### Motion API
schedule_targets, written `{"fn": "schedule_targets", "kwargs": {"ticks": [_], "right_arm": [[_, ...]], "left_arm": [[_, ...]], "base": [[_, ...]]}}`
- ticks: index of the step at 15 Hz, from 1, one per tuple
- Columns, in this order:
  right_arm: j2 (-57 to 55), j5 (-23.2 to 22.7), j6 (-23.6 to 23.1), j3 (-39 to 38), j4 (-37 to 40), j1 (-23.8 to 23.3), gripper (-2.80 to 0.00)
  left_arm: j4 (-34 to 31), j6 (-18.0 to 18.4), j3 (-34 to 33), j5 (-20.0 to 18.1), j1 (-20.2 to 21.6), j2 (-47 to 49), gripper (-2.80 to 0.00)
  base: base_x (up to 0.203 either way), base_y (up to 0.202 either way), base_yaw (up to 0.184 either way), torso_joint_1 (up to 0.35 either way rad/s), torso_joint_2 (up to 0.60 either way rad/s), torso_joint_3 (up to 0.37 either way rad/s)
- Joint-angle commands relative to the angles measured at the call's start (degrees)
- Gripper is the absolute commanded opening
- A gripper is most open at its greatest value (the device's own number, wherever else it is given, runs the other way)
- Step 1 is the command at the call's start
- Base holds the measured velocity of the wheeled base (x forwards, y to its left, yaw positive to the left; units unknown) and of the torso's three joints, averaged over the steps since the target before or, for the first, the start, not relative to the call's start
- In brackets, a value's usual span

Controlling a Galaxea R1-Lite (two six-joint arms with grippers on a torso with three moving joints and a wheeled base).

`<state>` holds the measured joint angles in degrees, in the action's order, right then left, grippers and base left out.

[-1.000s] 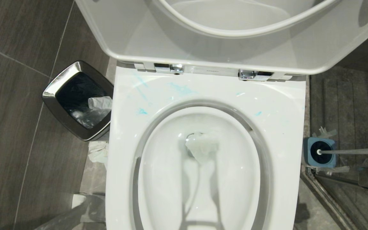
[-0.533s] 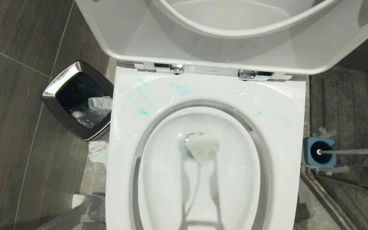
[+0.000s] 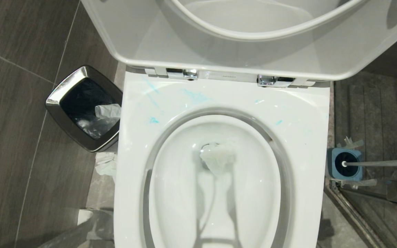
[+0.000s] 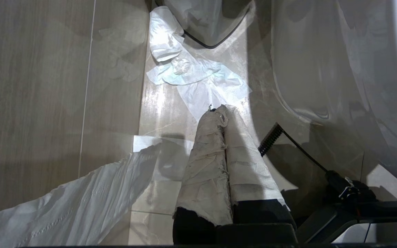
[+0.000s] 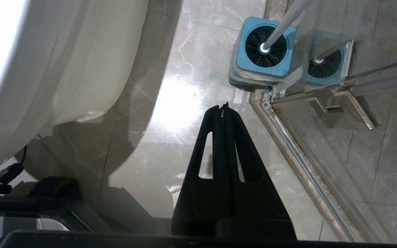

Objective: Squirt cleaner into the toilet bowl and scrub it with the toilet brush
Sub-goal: Pour in the cleaning agent

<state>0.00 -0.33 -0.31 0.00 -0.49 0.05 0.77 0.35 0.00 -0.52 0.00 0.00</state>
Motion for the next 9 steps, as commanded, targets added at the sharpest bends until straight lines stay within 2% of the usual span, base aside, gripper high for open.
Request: {"fn": "schedule_targets", "kwargs": {"ticks": [1,9], "right_arm": [[0.1,0.0,0.0,-0.4,0.0,0.0,-2.80],[0.1,-0.2,-0.6,-0.2,0.3,0.0,-2.80]], "left_arm": [[0.0,0.0,-0.4,0.0,0.0,0.0,-2.80],[0.0,0.0,-0.4,0.0,0.0,0.0,-2.80]], "base": [[0.000,0.000,0.000,0.000,0.00,0.000],[0.000,0.000,0.000,0.000,0.00,0.000]]}}
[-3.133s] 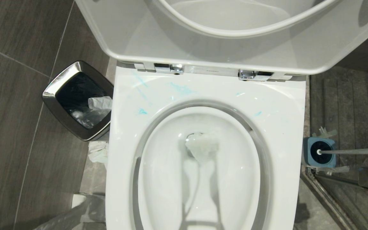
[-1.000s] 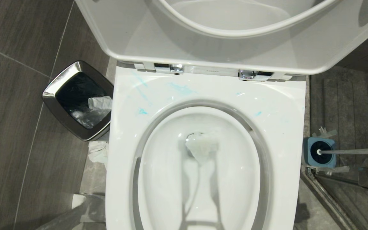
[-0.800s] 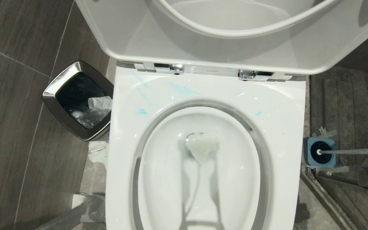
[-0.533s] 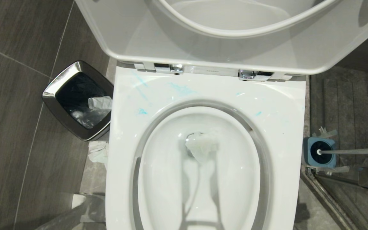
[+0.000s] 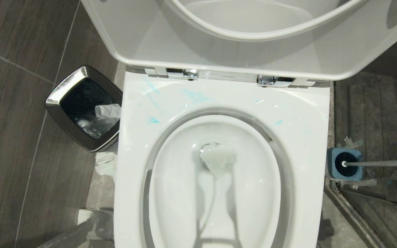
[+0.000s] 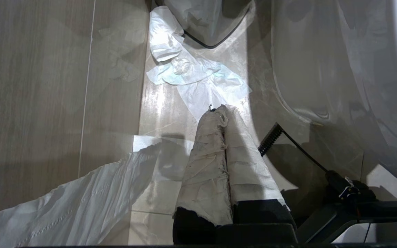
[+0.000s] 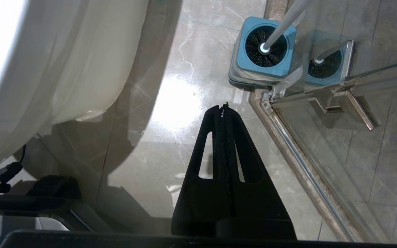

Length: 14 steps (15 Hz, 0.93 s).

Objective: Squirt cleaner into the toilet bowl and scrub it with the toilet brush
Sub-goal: Pour in the cleaning agent

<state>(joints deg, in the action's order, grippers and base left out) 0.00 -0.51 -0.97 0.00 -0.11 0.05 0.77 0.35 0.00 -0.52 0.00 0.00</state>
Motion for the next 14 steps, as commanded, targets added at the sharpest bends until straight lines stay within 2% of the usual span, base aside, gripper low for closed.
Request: {"fn": "schedule_targets", "kwargs": {"ticks": [1,11,14], "right_arm": [[-0.3,0.0,-0.2,-0.2,0.1,0.0,-2.80],[0.2,0.2,-0.1,0.2,0.4,0.0,-2.80],[-3.1,-0.2,0.2,3.2,1.8,0.0,-2.80]], "left_arm": [[0.0,0.0,-0.4,0.0,0.0,0.0,-2.80],[0.0,0.0,-0.4,0.0,0.0,0.0,-2.80],[0.0,0.0,-0.4,0.0,0.0,0.0,-2.80]], "base": [[0.000,0.000,0.000,0.000,0.00,0.000],[0.000,0.000,0.000,0.000,0.00,0.000],[0.000,0.000,0.000,0.000,0.00,0.000]]}}
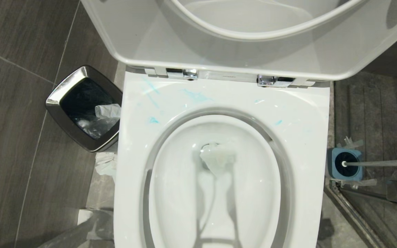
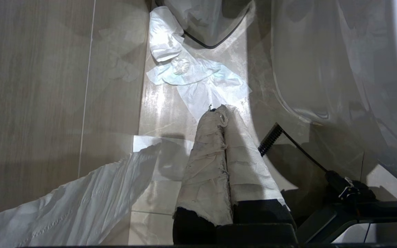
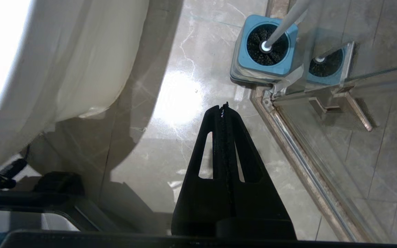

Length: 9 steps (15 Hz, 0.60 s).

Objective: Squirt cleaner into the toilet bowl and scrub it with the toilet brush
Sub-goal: Pour in the cleaning agent

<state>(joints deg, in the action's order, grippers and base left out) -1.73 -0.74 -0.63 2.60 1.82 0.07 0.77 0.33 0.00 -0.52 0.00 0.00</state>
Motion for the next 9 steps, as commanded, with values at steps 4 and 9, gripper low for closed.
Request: {"fn": "schedule_targets", "kwargs": {"ticks": [4,9], "right_arm": [[-19.5,-0.4,5.0,9.7,1.2,0.0,-2.80],[-49.8,-3.4,9.6,17.0,-7.9,0.1,-2.80]], "left_arm": [[0.0,0.0,-0.4,0.0,0.0,0.0,-2.80],[0.0,0.0,-0.4,0.0,0.0,0.0,-2.80]], "base": [[0.000,0.000,0.000,0.000,0.00,0.000],[0.000,0.000,0.000,0.000,0.00,0.000]]}}
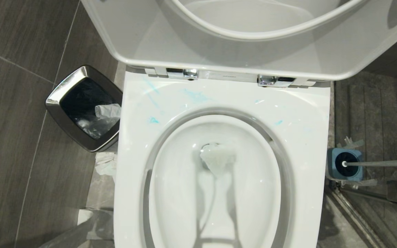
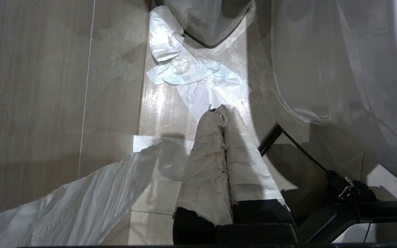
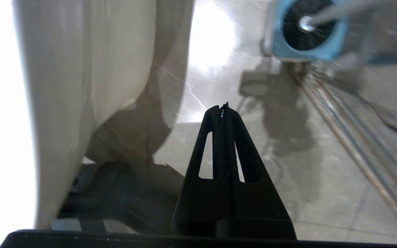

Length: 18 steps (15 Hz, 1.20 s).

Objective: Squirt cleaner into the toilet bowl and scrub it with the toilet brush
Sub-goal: Pour in the cleaning agent

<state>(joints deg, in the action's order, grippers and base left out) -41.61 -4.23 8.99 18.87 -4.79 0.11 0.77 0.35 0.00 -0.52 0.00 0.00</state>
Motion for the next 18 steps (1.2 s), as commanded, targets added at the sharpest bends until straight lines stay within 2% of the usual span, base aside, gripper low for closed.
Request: {"fn": "schedule_targets", "kwargs": {"ticks": [1,4,7,9,12,15,18], "right_arm": [[-15.6,-0.9,0.3,1.1,-6.8,0.1,-2.80],[-28.3,-3.8,1.0,1.6,-22.3,0.2,-2.80],[-36.1,-5.6,0.7,1.5,-29.2,0.2,-2.80],[-42.0,-5.6,-0.6,-0.3,-36.7,0.2,-2.80],[-53.2,-5.0,-2.6,-5.7,-55.4,0.3,-2.80],[-65.6,-1.6,-3.1,-9.7,-73.5,1.7,-2.80],[-73.9,4.7,-2.5,-11.4,-82.3,6.0,-2.80]], "left_arm": [[0.0,0.0,-0.4,0.0,0.0,0.0,-2.80],[0.0,0.0,-0.4,0.0,0.0,0.0,-2.80],[0.0,0.0,-0.4,0.0,0.0,0.0,-2.80],[0.0,0.0,-0.4,0.0,0.0,0.0,-2.80],[0.0,0.0,-0.4,0.0,0.0,0.0,-2.80],[0.0,0.0,-0.4,0.0,0.0,0.0,-2.80],[0.0,0.0,-0.4,0.0,0.0,0.0,-2.80]], "base": [[0.000,0.000,0.000,0.000,0.00,0.000],[0.000,0.000,0.000,0.000,0.00,0.000],[0.000,0.000,0.000,0.000,0.00,0.000],[0.000,0.000,0.000,0.000,0.00,0.000],[0.000,0.000,0.000,0.000,0.00,0.000],[0.000,0.000,0.000,0.000,0.00,0.000],[0.000,0.000,0.000,0.000,0.00,0.000]]}}
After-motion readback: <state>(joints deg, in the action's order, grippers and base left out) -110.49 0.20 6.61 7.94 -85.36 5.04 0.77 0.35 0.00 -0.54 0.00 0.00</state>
